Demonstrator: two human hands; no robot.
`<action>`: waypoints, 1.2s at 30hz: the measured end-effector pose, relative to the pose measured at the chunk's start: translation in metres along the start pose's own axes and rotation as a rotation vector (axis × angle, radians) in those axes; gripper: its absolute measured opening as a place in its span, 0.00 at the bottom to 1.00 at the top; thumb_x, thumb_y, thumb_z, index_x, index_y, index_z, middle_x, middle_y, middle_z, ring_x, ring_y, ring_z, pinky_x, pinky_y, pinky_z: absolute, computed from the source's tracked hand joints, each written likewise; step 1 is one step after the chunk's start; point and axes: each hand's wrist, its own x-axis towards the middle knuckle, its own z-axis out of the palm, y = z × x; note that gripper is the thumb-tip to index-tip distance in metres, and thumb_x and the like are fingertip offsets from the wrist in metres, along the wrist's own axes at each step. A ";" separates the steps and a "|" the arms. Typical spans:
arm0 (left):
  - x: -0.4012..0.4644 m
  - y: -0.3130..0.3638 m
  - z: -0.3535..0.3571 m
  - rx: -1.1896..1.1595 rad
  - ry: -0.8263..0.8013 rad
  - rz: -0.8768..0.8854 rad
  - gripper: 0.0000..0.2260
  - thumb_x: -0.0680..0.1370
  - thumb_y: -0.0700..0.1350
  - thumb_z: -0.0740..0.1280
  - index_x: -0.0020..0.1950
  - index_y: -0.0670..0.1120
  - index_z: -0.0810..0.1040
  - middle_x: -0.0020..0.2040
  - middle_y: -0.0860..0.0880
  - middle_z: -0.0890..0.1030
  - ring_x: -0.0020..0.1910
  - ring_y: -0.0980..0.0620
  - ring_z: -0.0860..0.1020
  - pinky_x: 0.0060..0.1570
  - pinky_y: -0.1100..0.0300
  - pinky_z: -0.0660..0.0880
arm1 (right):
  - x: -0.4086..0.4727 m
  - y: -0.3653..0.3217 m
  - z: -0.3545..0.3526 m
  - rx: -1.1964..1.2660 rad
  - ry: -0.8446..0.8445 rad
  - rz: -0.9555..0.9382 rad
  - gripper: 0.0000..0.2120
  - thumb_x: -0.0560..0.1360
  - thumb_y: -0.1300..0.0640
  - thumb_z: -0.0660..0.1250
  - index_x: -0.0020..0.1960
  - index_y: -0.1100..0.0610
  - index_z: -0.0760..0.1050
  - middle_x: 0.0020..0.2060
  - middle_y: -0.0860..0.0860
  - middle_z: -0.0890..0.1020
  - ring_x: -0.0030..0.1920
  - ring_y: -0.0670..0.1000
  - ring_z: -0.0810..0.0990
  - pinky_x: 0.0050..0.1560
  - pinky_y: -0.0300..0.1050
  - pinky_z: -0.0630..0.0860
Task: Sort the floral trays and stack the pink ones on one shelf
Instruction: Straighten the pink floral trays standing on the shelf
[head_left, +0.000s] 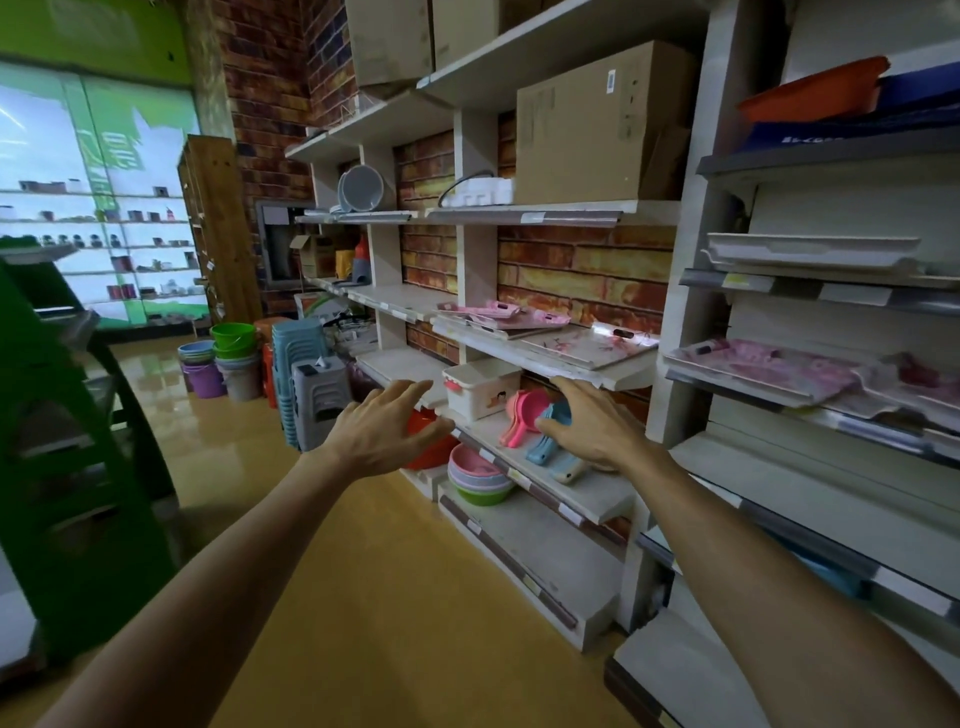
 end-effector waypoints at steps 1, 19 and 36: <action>0.014 -0.006 0.006 0.002 -0.004 0.000 0.40 0.71 0.74 0.48 0.78 0.55 0.53 0.78 0.48 0.61 0.74 0.42 0.64 0.68 0.39 0.64 | 0.015 0.002 0.006 0.002 0.000 -0.003 0.35 0.76 0.40 0.64 0.78 0.50 0.55 0.76 0.52 0.63 0.73 0.57 0.65 0.69 0.58 0.67; 0.310 -0.116 0.082 -0.039 -0.026 -0.043 0.42 0.67 0.78 0.48 0.77 0.59 0.52 0.78 0.49 0.60 0.74 0.42 0.64 0.67 0.37 0.67 | 0.348 0.048 0.093 0.053 0.006 -0.067 0.33 0.73 0.40 0.65 0.75 0.49 0.61 0.70 0.52 0.71 0.66 0.58 0.72 0.61 0.55 0.73; 0.559 -0.261 0.148 -0.119 0.021 0.013 0.34 0.75 0.70 0.54 0.77 0.58 0.54 0.78 0.49 0.59 0.74 0.44 0.65 0.68 0.38 0.66 | 0.616 0.041 0.195 0.038 0.069 -0.058 0.33 0.75 0.40 0.64 0.76 0.49 0.61 0.74 0.49 0.68 0.70 0.55 0.70 0.65 0.54 0.71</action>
